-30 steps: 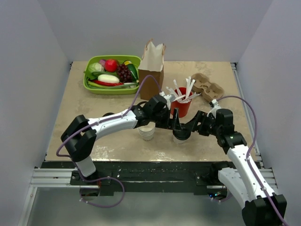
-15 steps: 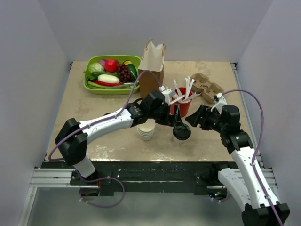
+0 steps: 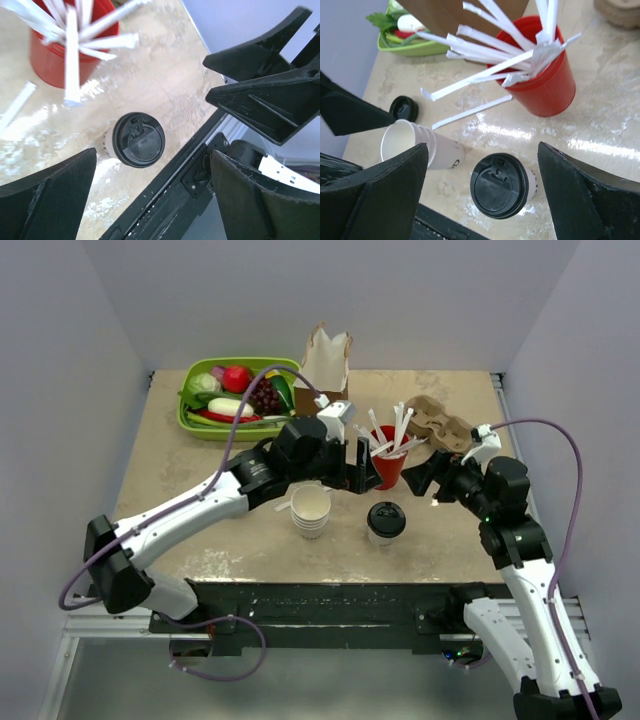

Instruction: Pack the takeout coffee

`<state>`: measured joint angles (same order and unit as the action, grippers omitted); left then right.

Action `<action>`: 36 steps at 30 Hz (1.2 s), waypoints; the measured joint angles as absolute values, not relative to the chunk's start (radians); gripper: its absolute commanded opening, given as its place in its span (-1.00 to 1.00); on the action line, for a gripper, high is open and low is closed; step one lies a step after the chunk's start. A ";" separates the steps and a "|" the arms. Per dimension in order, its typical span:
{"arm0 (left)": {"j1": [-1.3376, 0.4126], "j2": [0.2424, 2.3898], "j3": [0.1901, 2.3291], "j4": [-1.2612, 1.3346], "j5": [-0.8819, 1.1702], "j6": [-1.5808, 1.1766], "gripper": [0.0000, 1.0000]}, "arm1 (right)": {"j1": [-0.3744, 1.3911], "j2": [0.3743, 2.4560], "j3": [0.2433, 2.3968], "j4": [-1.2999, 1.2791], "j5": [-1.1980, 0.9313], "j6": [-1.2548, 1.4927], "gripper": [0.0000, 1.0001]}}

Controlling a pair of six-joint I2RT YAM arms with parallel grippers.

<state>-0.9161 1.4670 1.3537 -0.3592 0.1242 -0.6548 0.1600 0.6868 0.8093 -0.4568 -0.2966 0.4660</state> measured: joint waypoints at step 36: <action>-0.667 1.044 1.056 -0.610 -0.283 -0.725 0.99 | 0.134 1.880 1.578 -0.527 0.508 0.522 0.47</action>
<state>-0.6670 1.0435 1.0565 -0.6098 -0.2832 -0.7254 0.1337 1.8797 1.5776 -0.5266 0.5076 0.5224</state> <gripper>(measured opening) 0.994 0.747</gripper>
